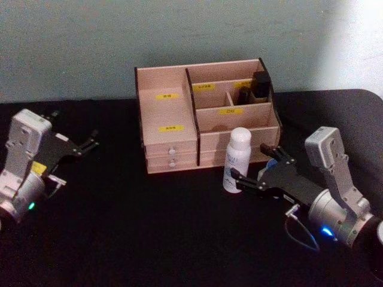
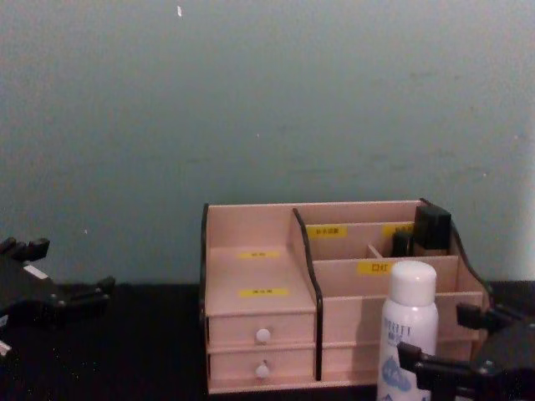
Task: Pick up the facial cleanser and watermelon frost from the table and place them into the tiered storage box.
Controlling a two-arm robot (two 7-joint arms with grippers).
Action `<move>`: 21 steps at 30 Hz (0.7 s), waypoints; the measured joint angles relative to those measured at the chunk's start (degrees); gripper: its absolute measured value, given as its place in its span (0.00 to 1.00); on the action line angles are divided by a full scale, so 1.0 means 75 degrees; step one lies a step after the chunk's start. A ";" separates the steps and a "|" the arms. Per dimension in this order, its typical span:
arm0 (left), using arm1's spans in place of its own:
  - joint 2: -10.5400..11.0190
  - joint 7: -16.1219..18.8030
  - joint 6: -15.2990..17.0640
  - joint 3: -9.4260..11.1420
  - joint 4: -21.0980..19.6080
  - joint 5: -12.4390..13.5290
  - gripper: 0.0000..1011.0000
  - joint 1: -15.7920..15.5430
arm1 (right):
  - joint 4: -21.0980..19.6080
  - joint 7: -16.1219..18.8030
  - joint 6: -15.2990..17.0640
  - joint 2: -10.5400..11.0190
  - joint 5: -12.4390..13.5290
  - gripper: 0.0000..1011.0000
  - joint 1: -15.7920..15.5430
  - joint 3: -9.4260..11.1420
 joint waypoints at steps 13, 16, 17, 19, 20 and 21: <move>0.0000 0.0000 0.0000 0.0000 0.0000 0.0000 0.99 0.0000 | 0.0494 0.0165 0.0010 -0.0446 -0.0214 0.99 0.0300 0.0067; 0.0000 0.0000 0.0000 0.0000 0.0000 0.0000 0.99 0.0000 | 0.0580 0.0214 0.0027 -0.0522 -0.0249 0.99 0.0339 0.0104; 0.0000 0.0000 0.0000 0.0000 0.0000 0.0000 0.99 0.0000 | 0.0599 0.0225 0.0031 -0.0538 -0.0260 0.99 0.0348 0.0110; 0.0000 0.0000 0.0000 0.0000 0.0000 0.0000 0.99 0.0000 | 0.0658 0.0258 0.0044 -0.0588 -0.0288 0.99 0.0377 0.0131; 0.0000 0.0000 0.0000 0.0000 0.0000 0.0000 0.99 0.0000 | 0.0680 0.0272 0.0048 -0.0606 -0.0296 0.99 0.0388 0.0142; 0.0000 0.0000 0.0000 0.0000 0.0000 0.0000 0.99 0.0000 | 0.0700 0.0283 0.0053 -0.0626 -0.0304 0.99 0.0398 0.0151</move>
